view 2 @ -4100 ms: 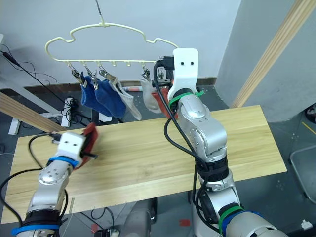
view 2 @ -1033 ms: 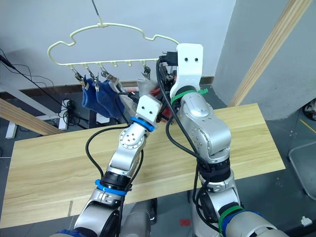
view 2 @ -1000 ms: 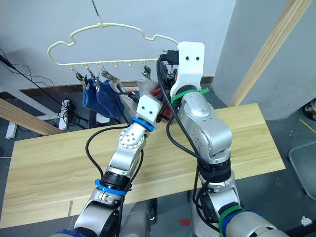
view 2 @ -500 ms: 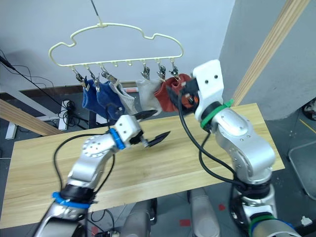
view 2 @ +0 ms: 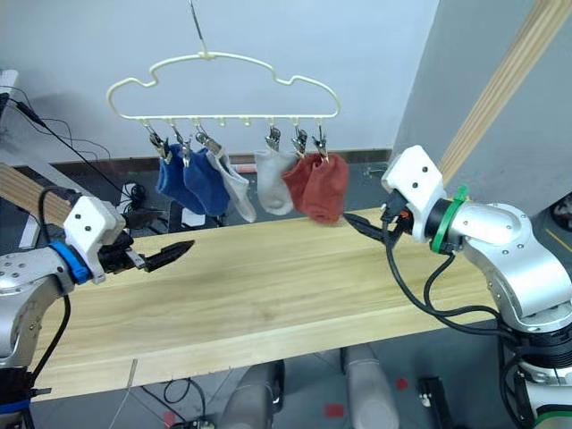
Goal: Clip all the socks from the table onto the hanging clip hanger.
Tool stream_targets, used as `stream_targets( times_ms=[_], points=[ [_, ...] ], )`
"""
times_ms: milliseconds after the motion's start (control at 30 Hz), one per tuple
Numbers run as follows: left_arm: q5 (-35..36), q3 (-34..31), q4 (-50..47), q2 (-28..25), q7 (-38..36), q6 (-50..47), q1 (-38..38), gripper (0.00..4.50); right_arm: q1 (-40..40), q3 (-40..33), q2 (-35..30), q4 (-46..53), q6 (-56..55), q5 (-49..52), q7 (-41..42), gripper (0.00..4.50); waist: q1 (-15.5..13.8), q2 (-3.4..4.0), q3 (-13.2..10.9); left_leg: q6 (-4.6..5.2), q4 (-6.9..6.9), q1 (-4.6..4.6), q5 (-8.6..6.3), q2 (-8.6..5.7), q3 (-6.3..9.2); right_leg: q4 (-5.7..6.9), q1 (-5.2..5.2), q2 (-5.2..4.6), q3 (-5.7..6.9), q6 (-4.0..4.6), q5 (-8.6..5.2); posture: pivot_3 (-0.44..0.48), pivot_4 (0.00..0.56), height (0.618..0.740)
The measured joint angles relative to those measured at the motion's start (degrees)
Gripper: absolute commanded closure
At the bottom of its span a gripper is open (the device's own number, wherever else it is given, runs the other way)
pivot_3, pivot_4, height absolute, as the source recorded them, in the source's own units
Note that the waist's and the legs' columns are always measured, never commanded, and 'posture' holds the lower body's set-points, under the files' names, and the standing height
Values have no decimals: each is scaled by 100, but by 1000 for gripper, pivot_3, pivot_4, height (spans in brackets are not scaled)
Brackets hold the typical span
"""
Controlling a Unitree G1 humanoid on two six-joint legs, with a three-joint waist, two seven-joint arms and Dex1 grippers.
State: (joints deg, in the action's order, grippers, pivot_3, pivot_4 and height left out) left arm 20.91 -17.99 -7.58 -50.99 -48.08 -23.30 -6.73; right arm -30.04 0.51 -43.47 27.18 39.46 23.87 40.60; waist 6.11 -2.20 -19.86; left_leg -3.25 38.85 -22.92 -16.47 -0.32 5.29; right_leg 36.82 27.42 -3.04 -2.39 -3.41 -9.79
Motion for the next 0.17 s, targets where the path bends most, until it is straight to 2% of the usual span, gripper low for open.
stream_targets(
  times_ms=[167],
  points=[
    [-116, -53, 402, -10, -3, 288, 66, 0, 195, -34, -68, -370, -499, -185, 225, 30, -113, -18, 174, -1, 2, 5, 1, 1, -2, -1, -5, 1, 0, 0, 0, -47, 181, 740]
  ],
)
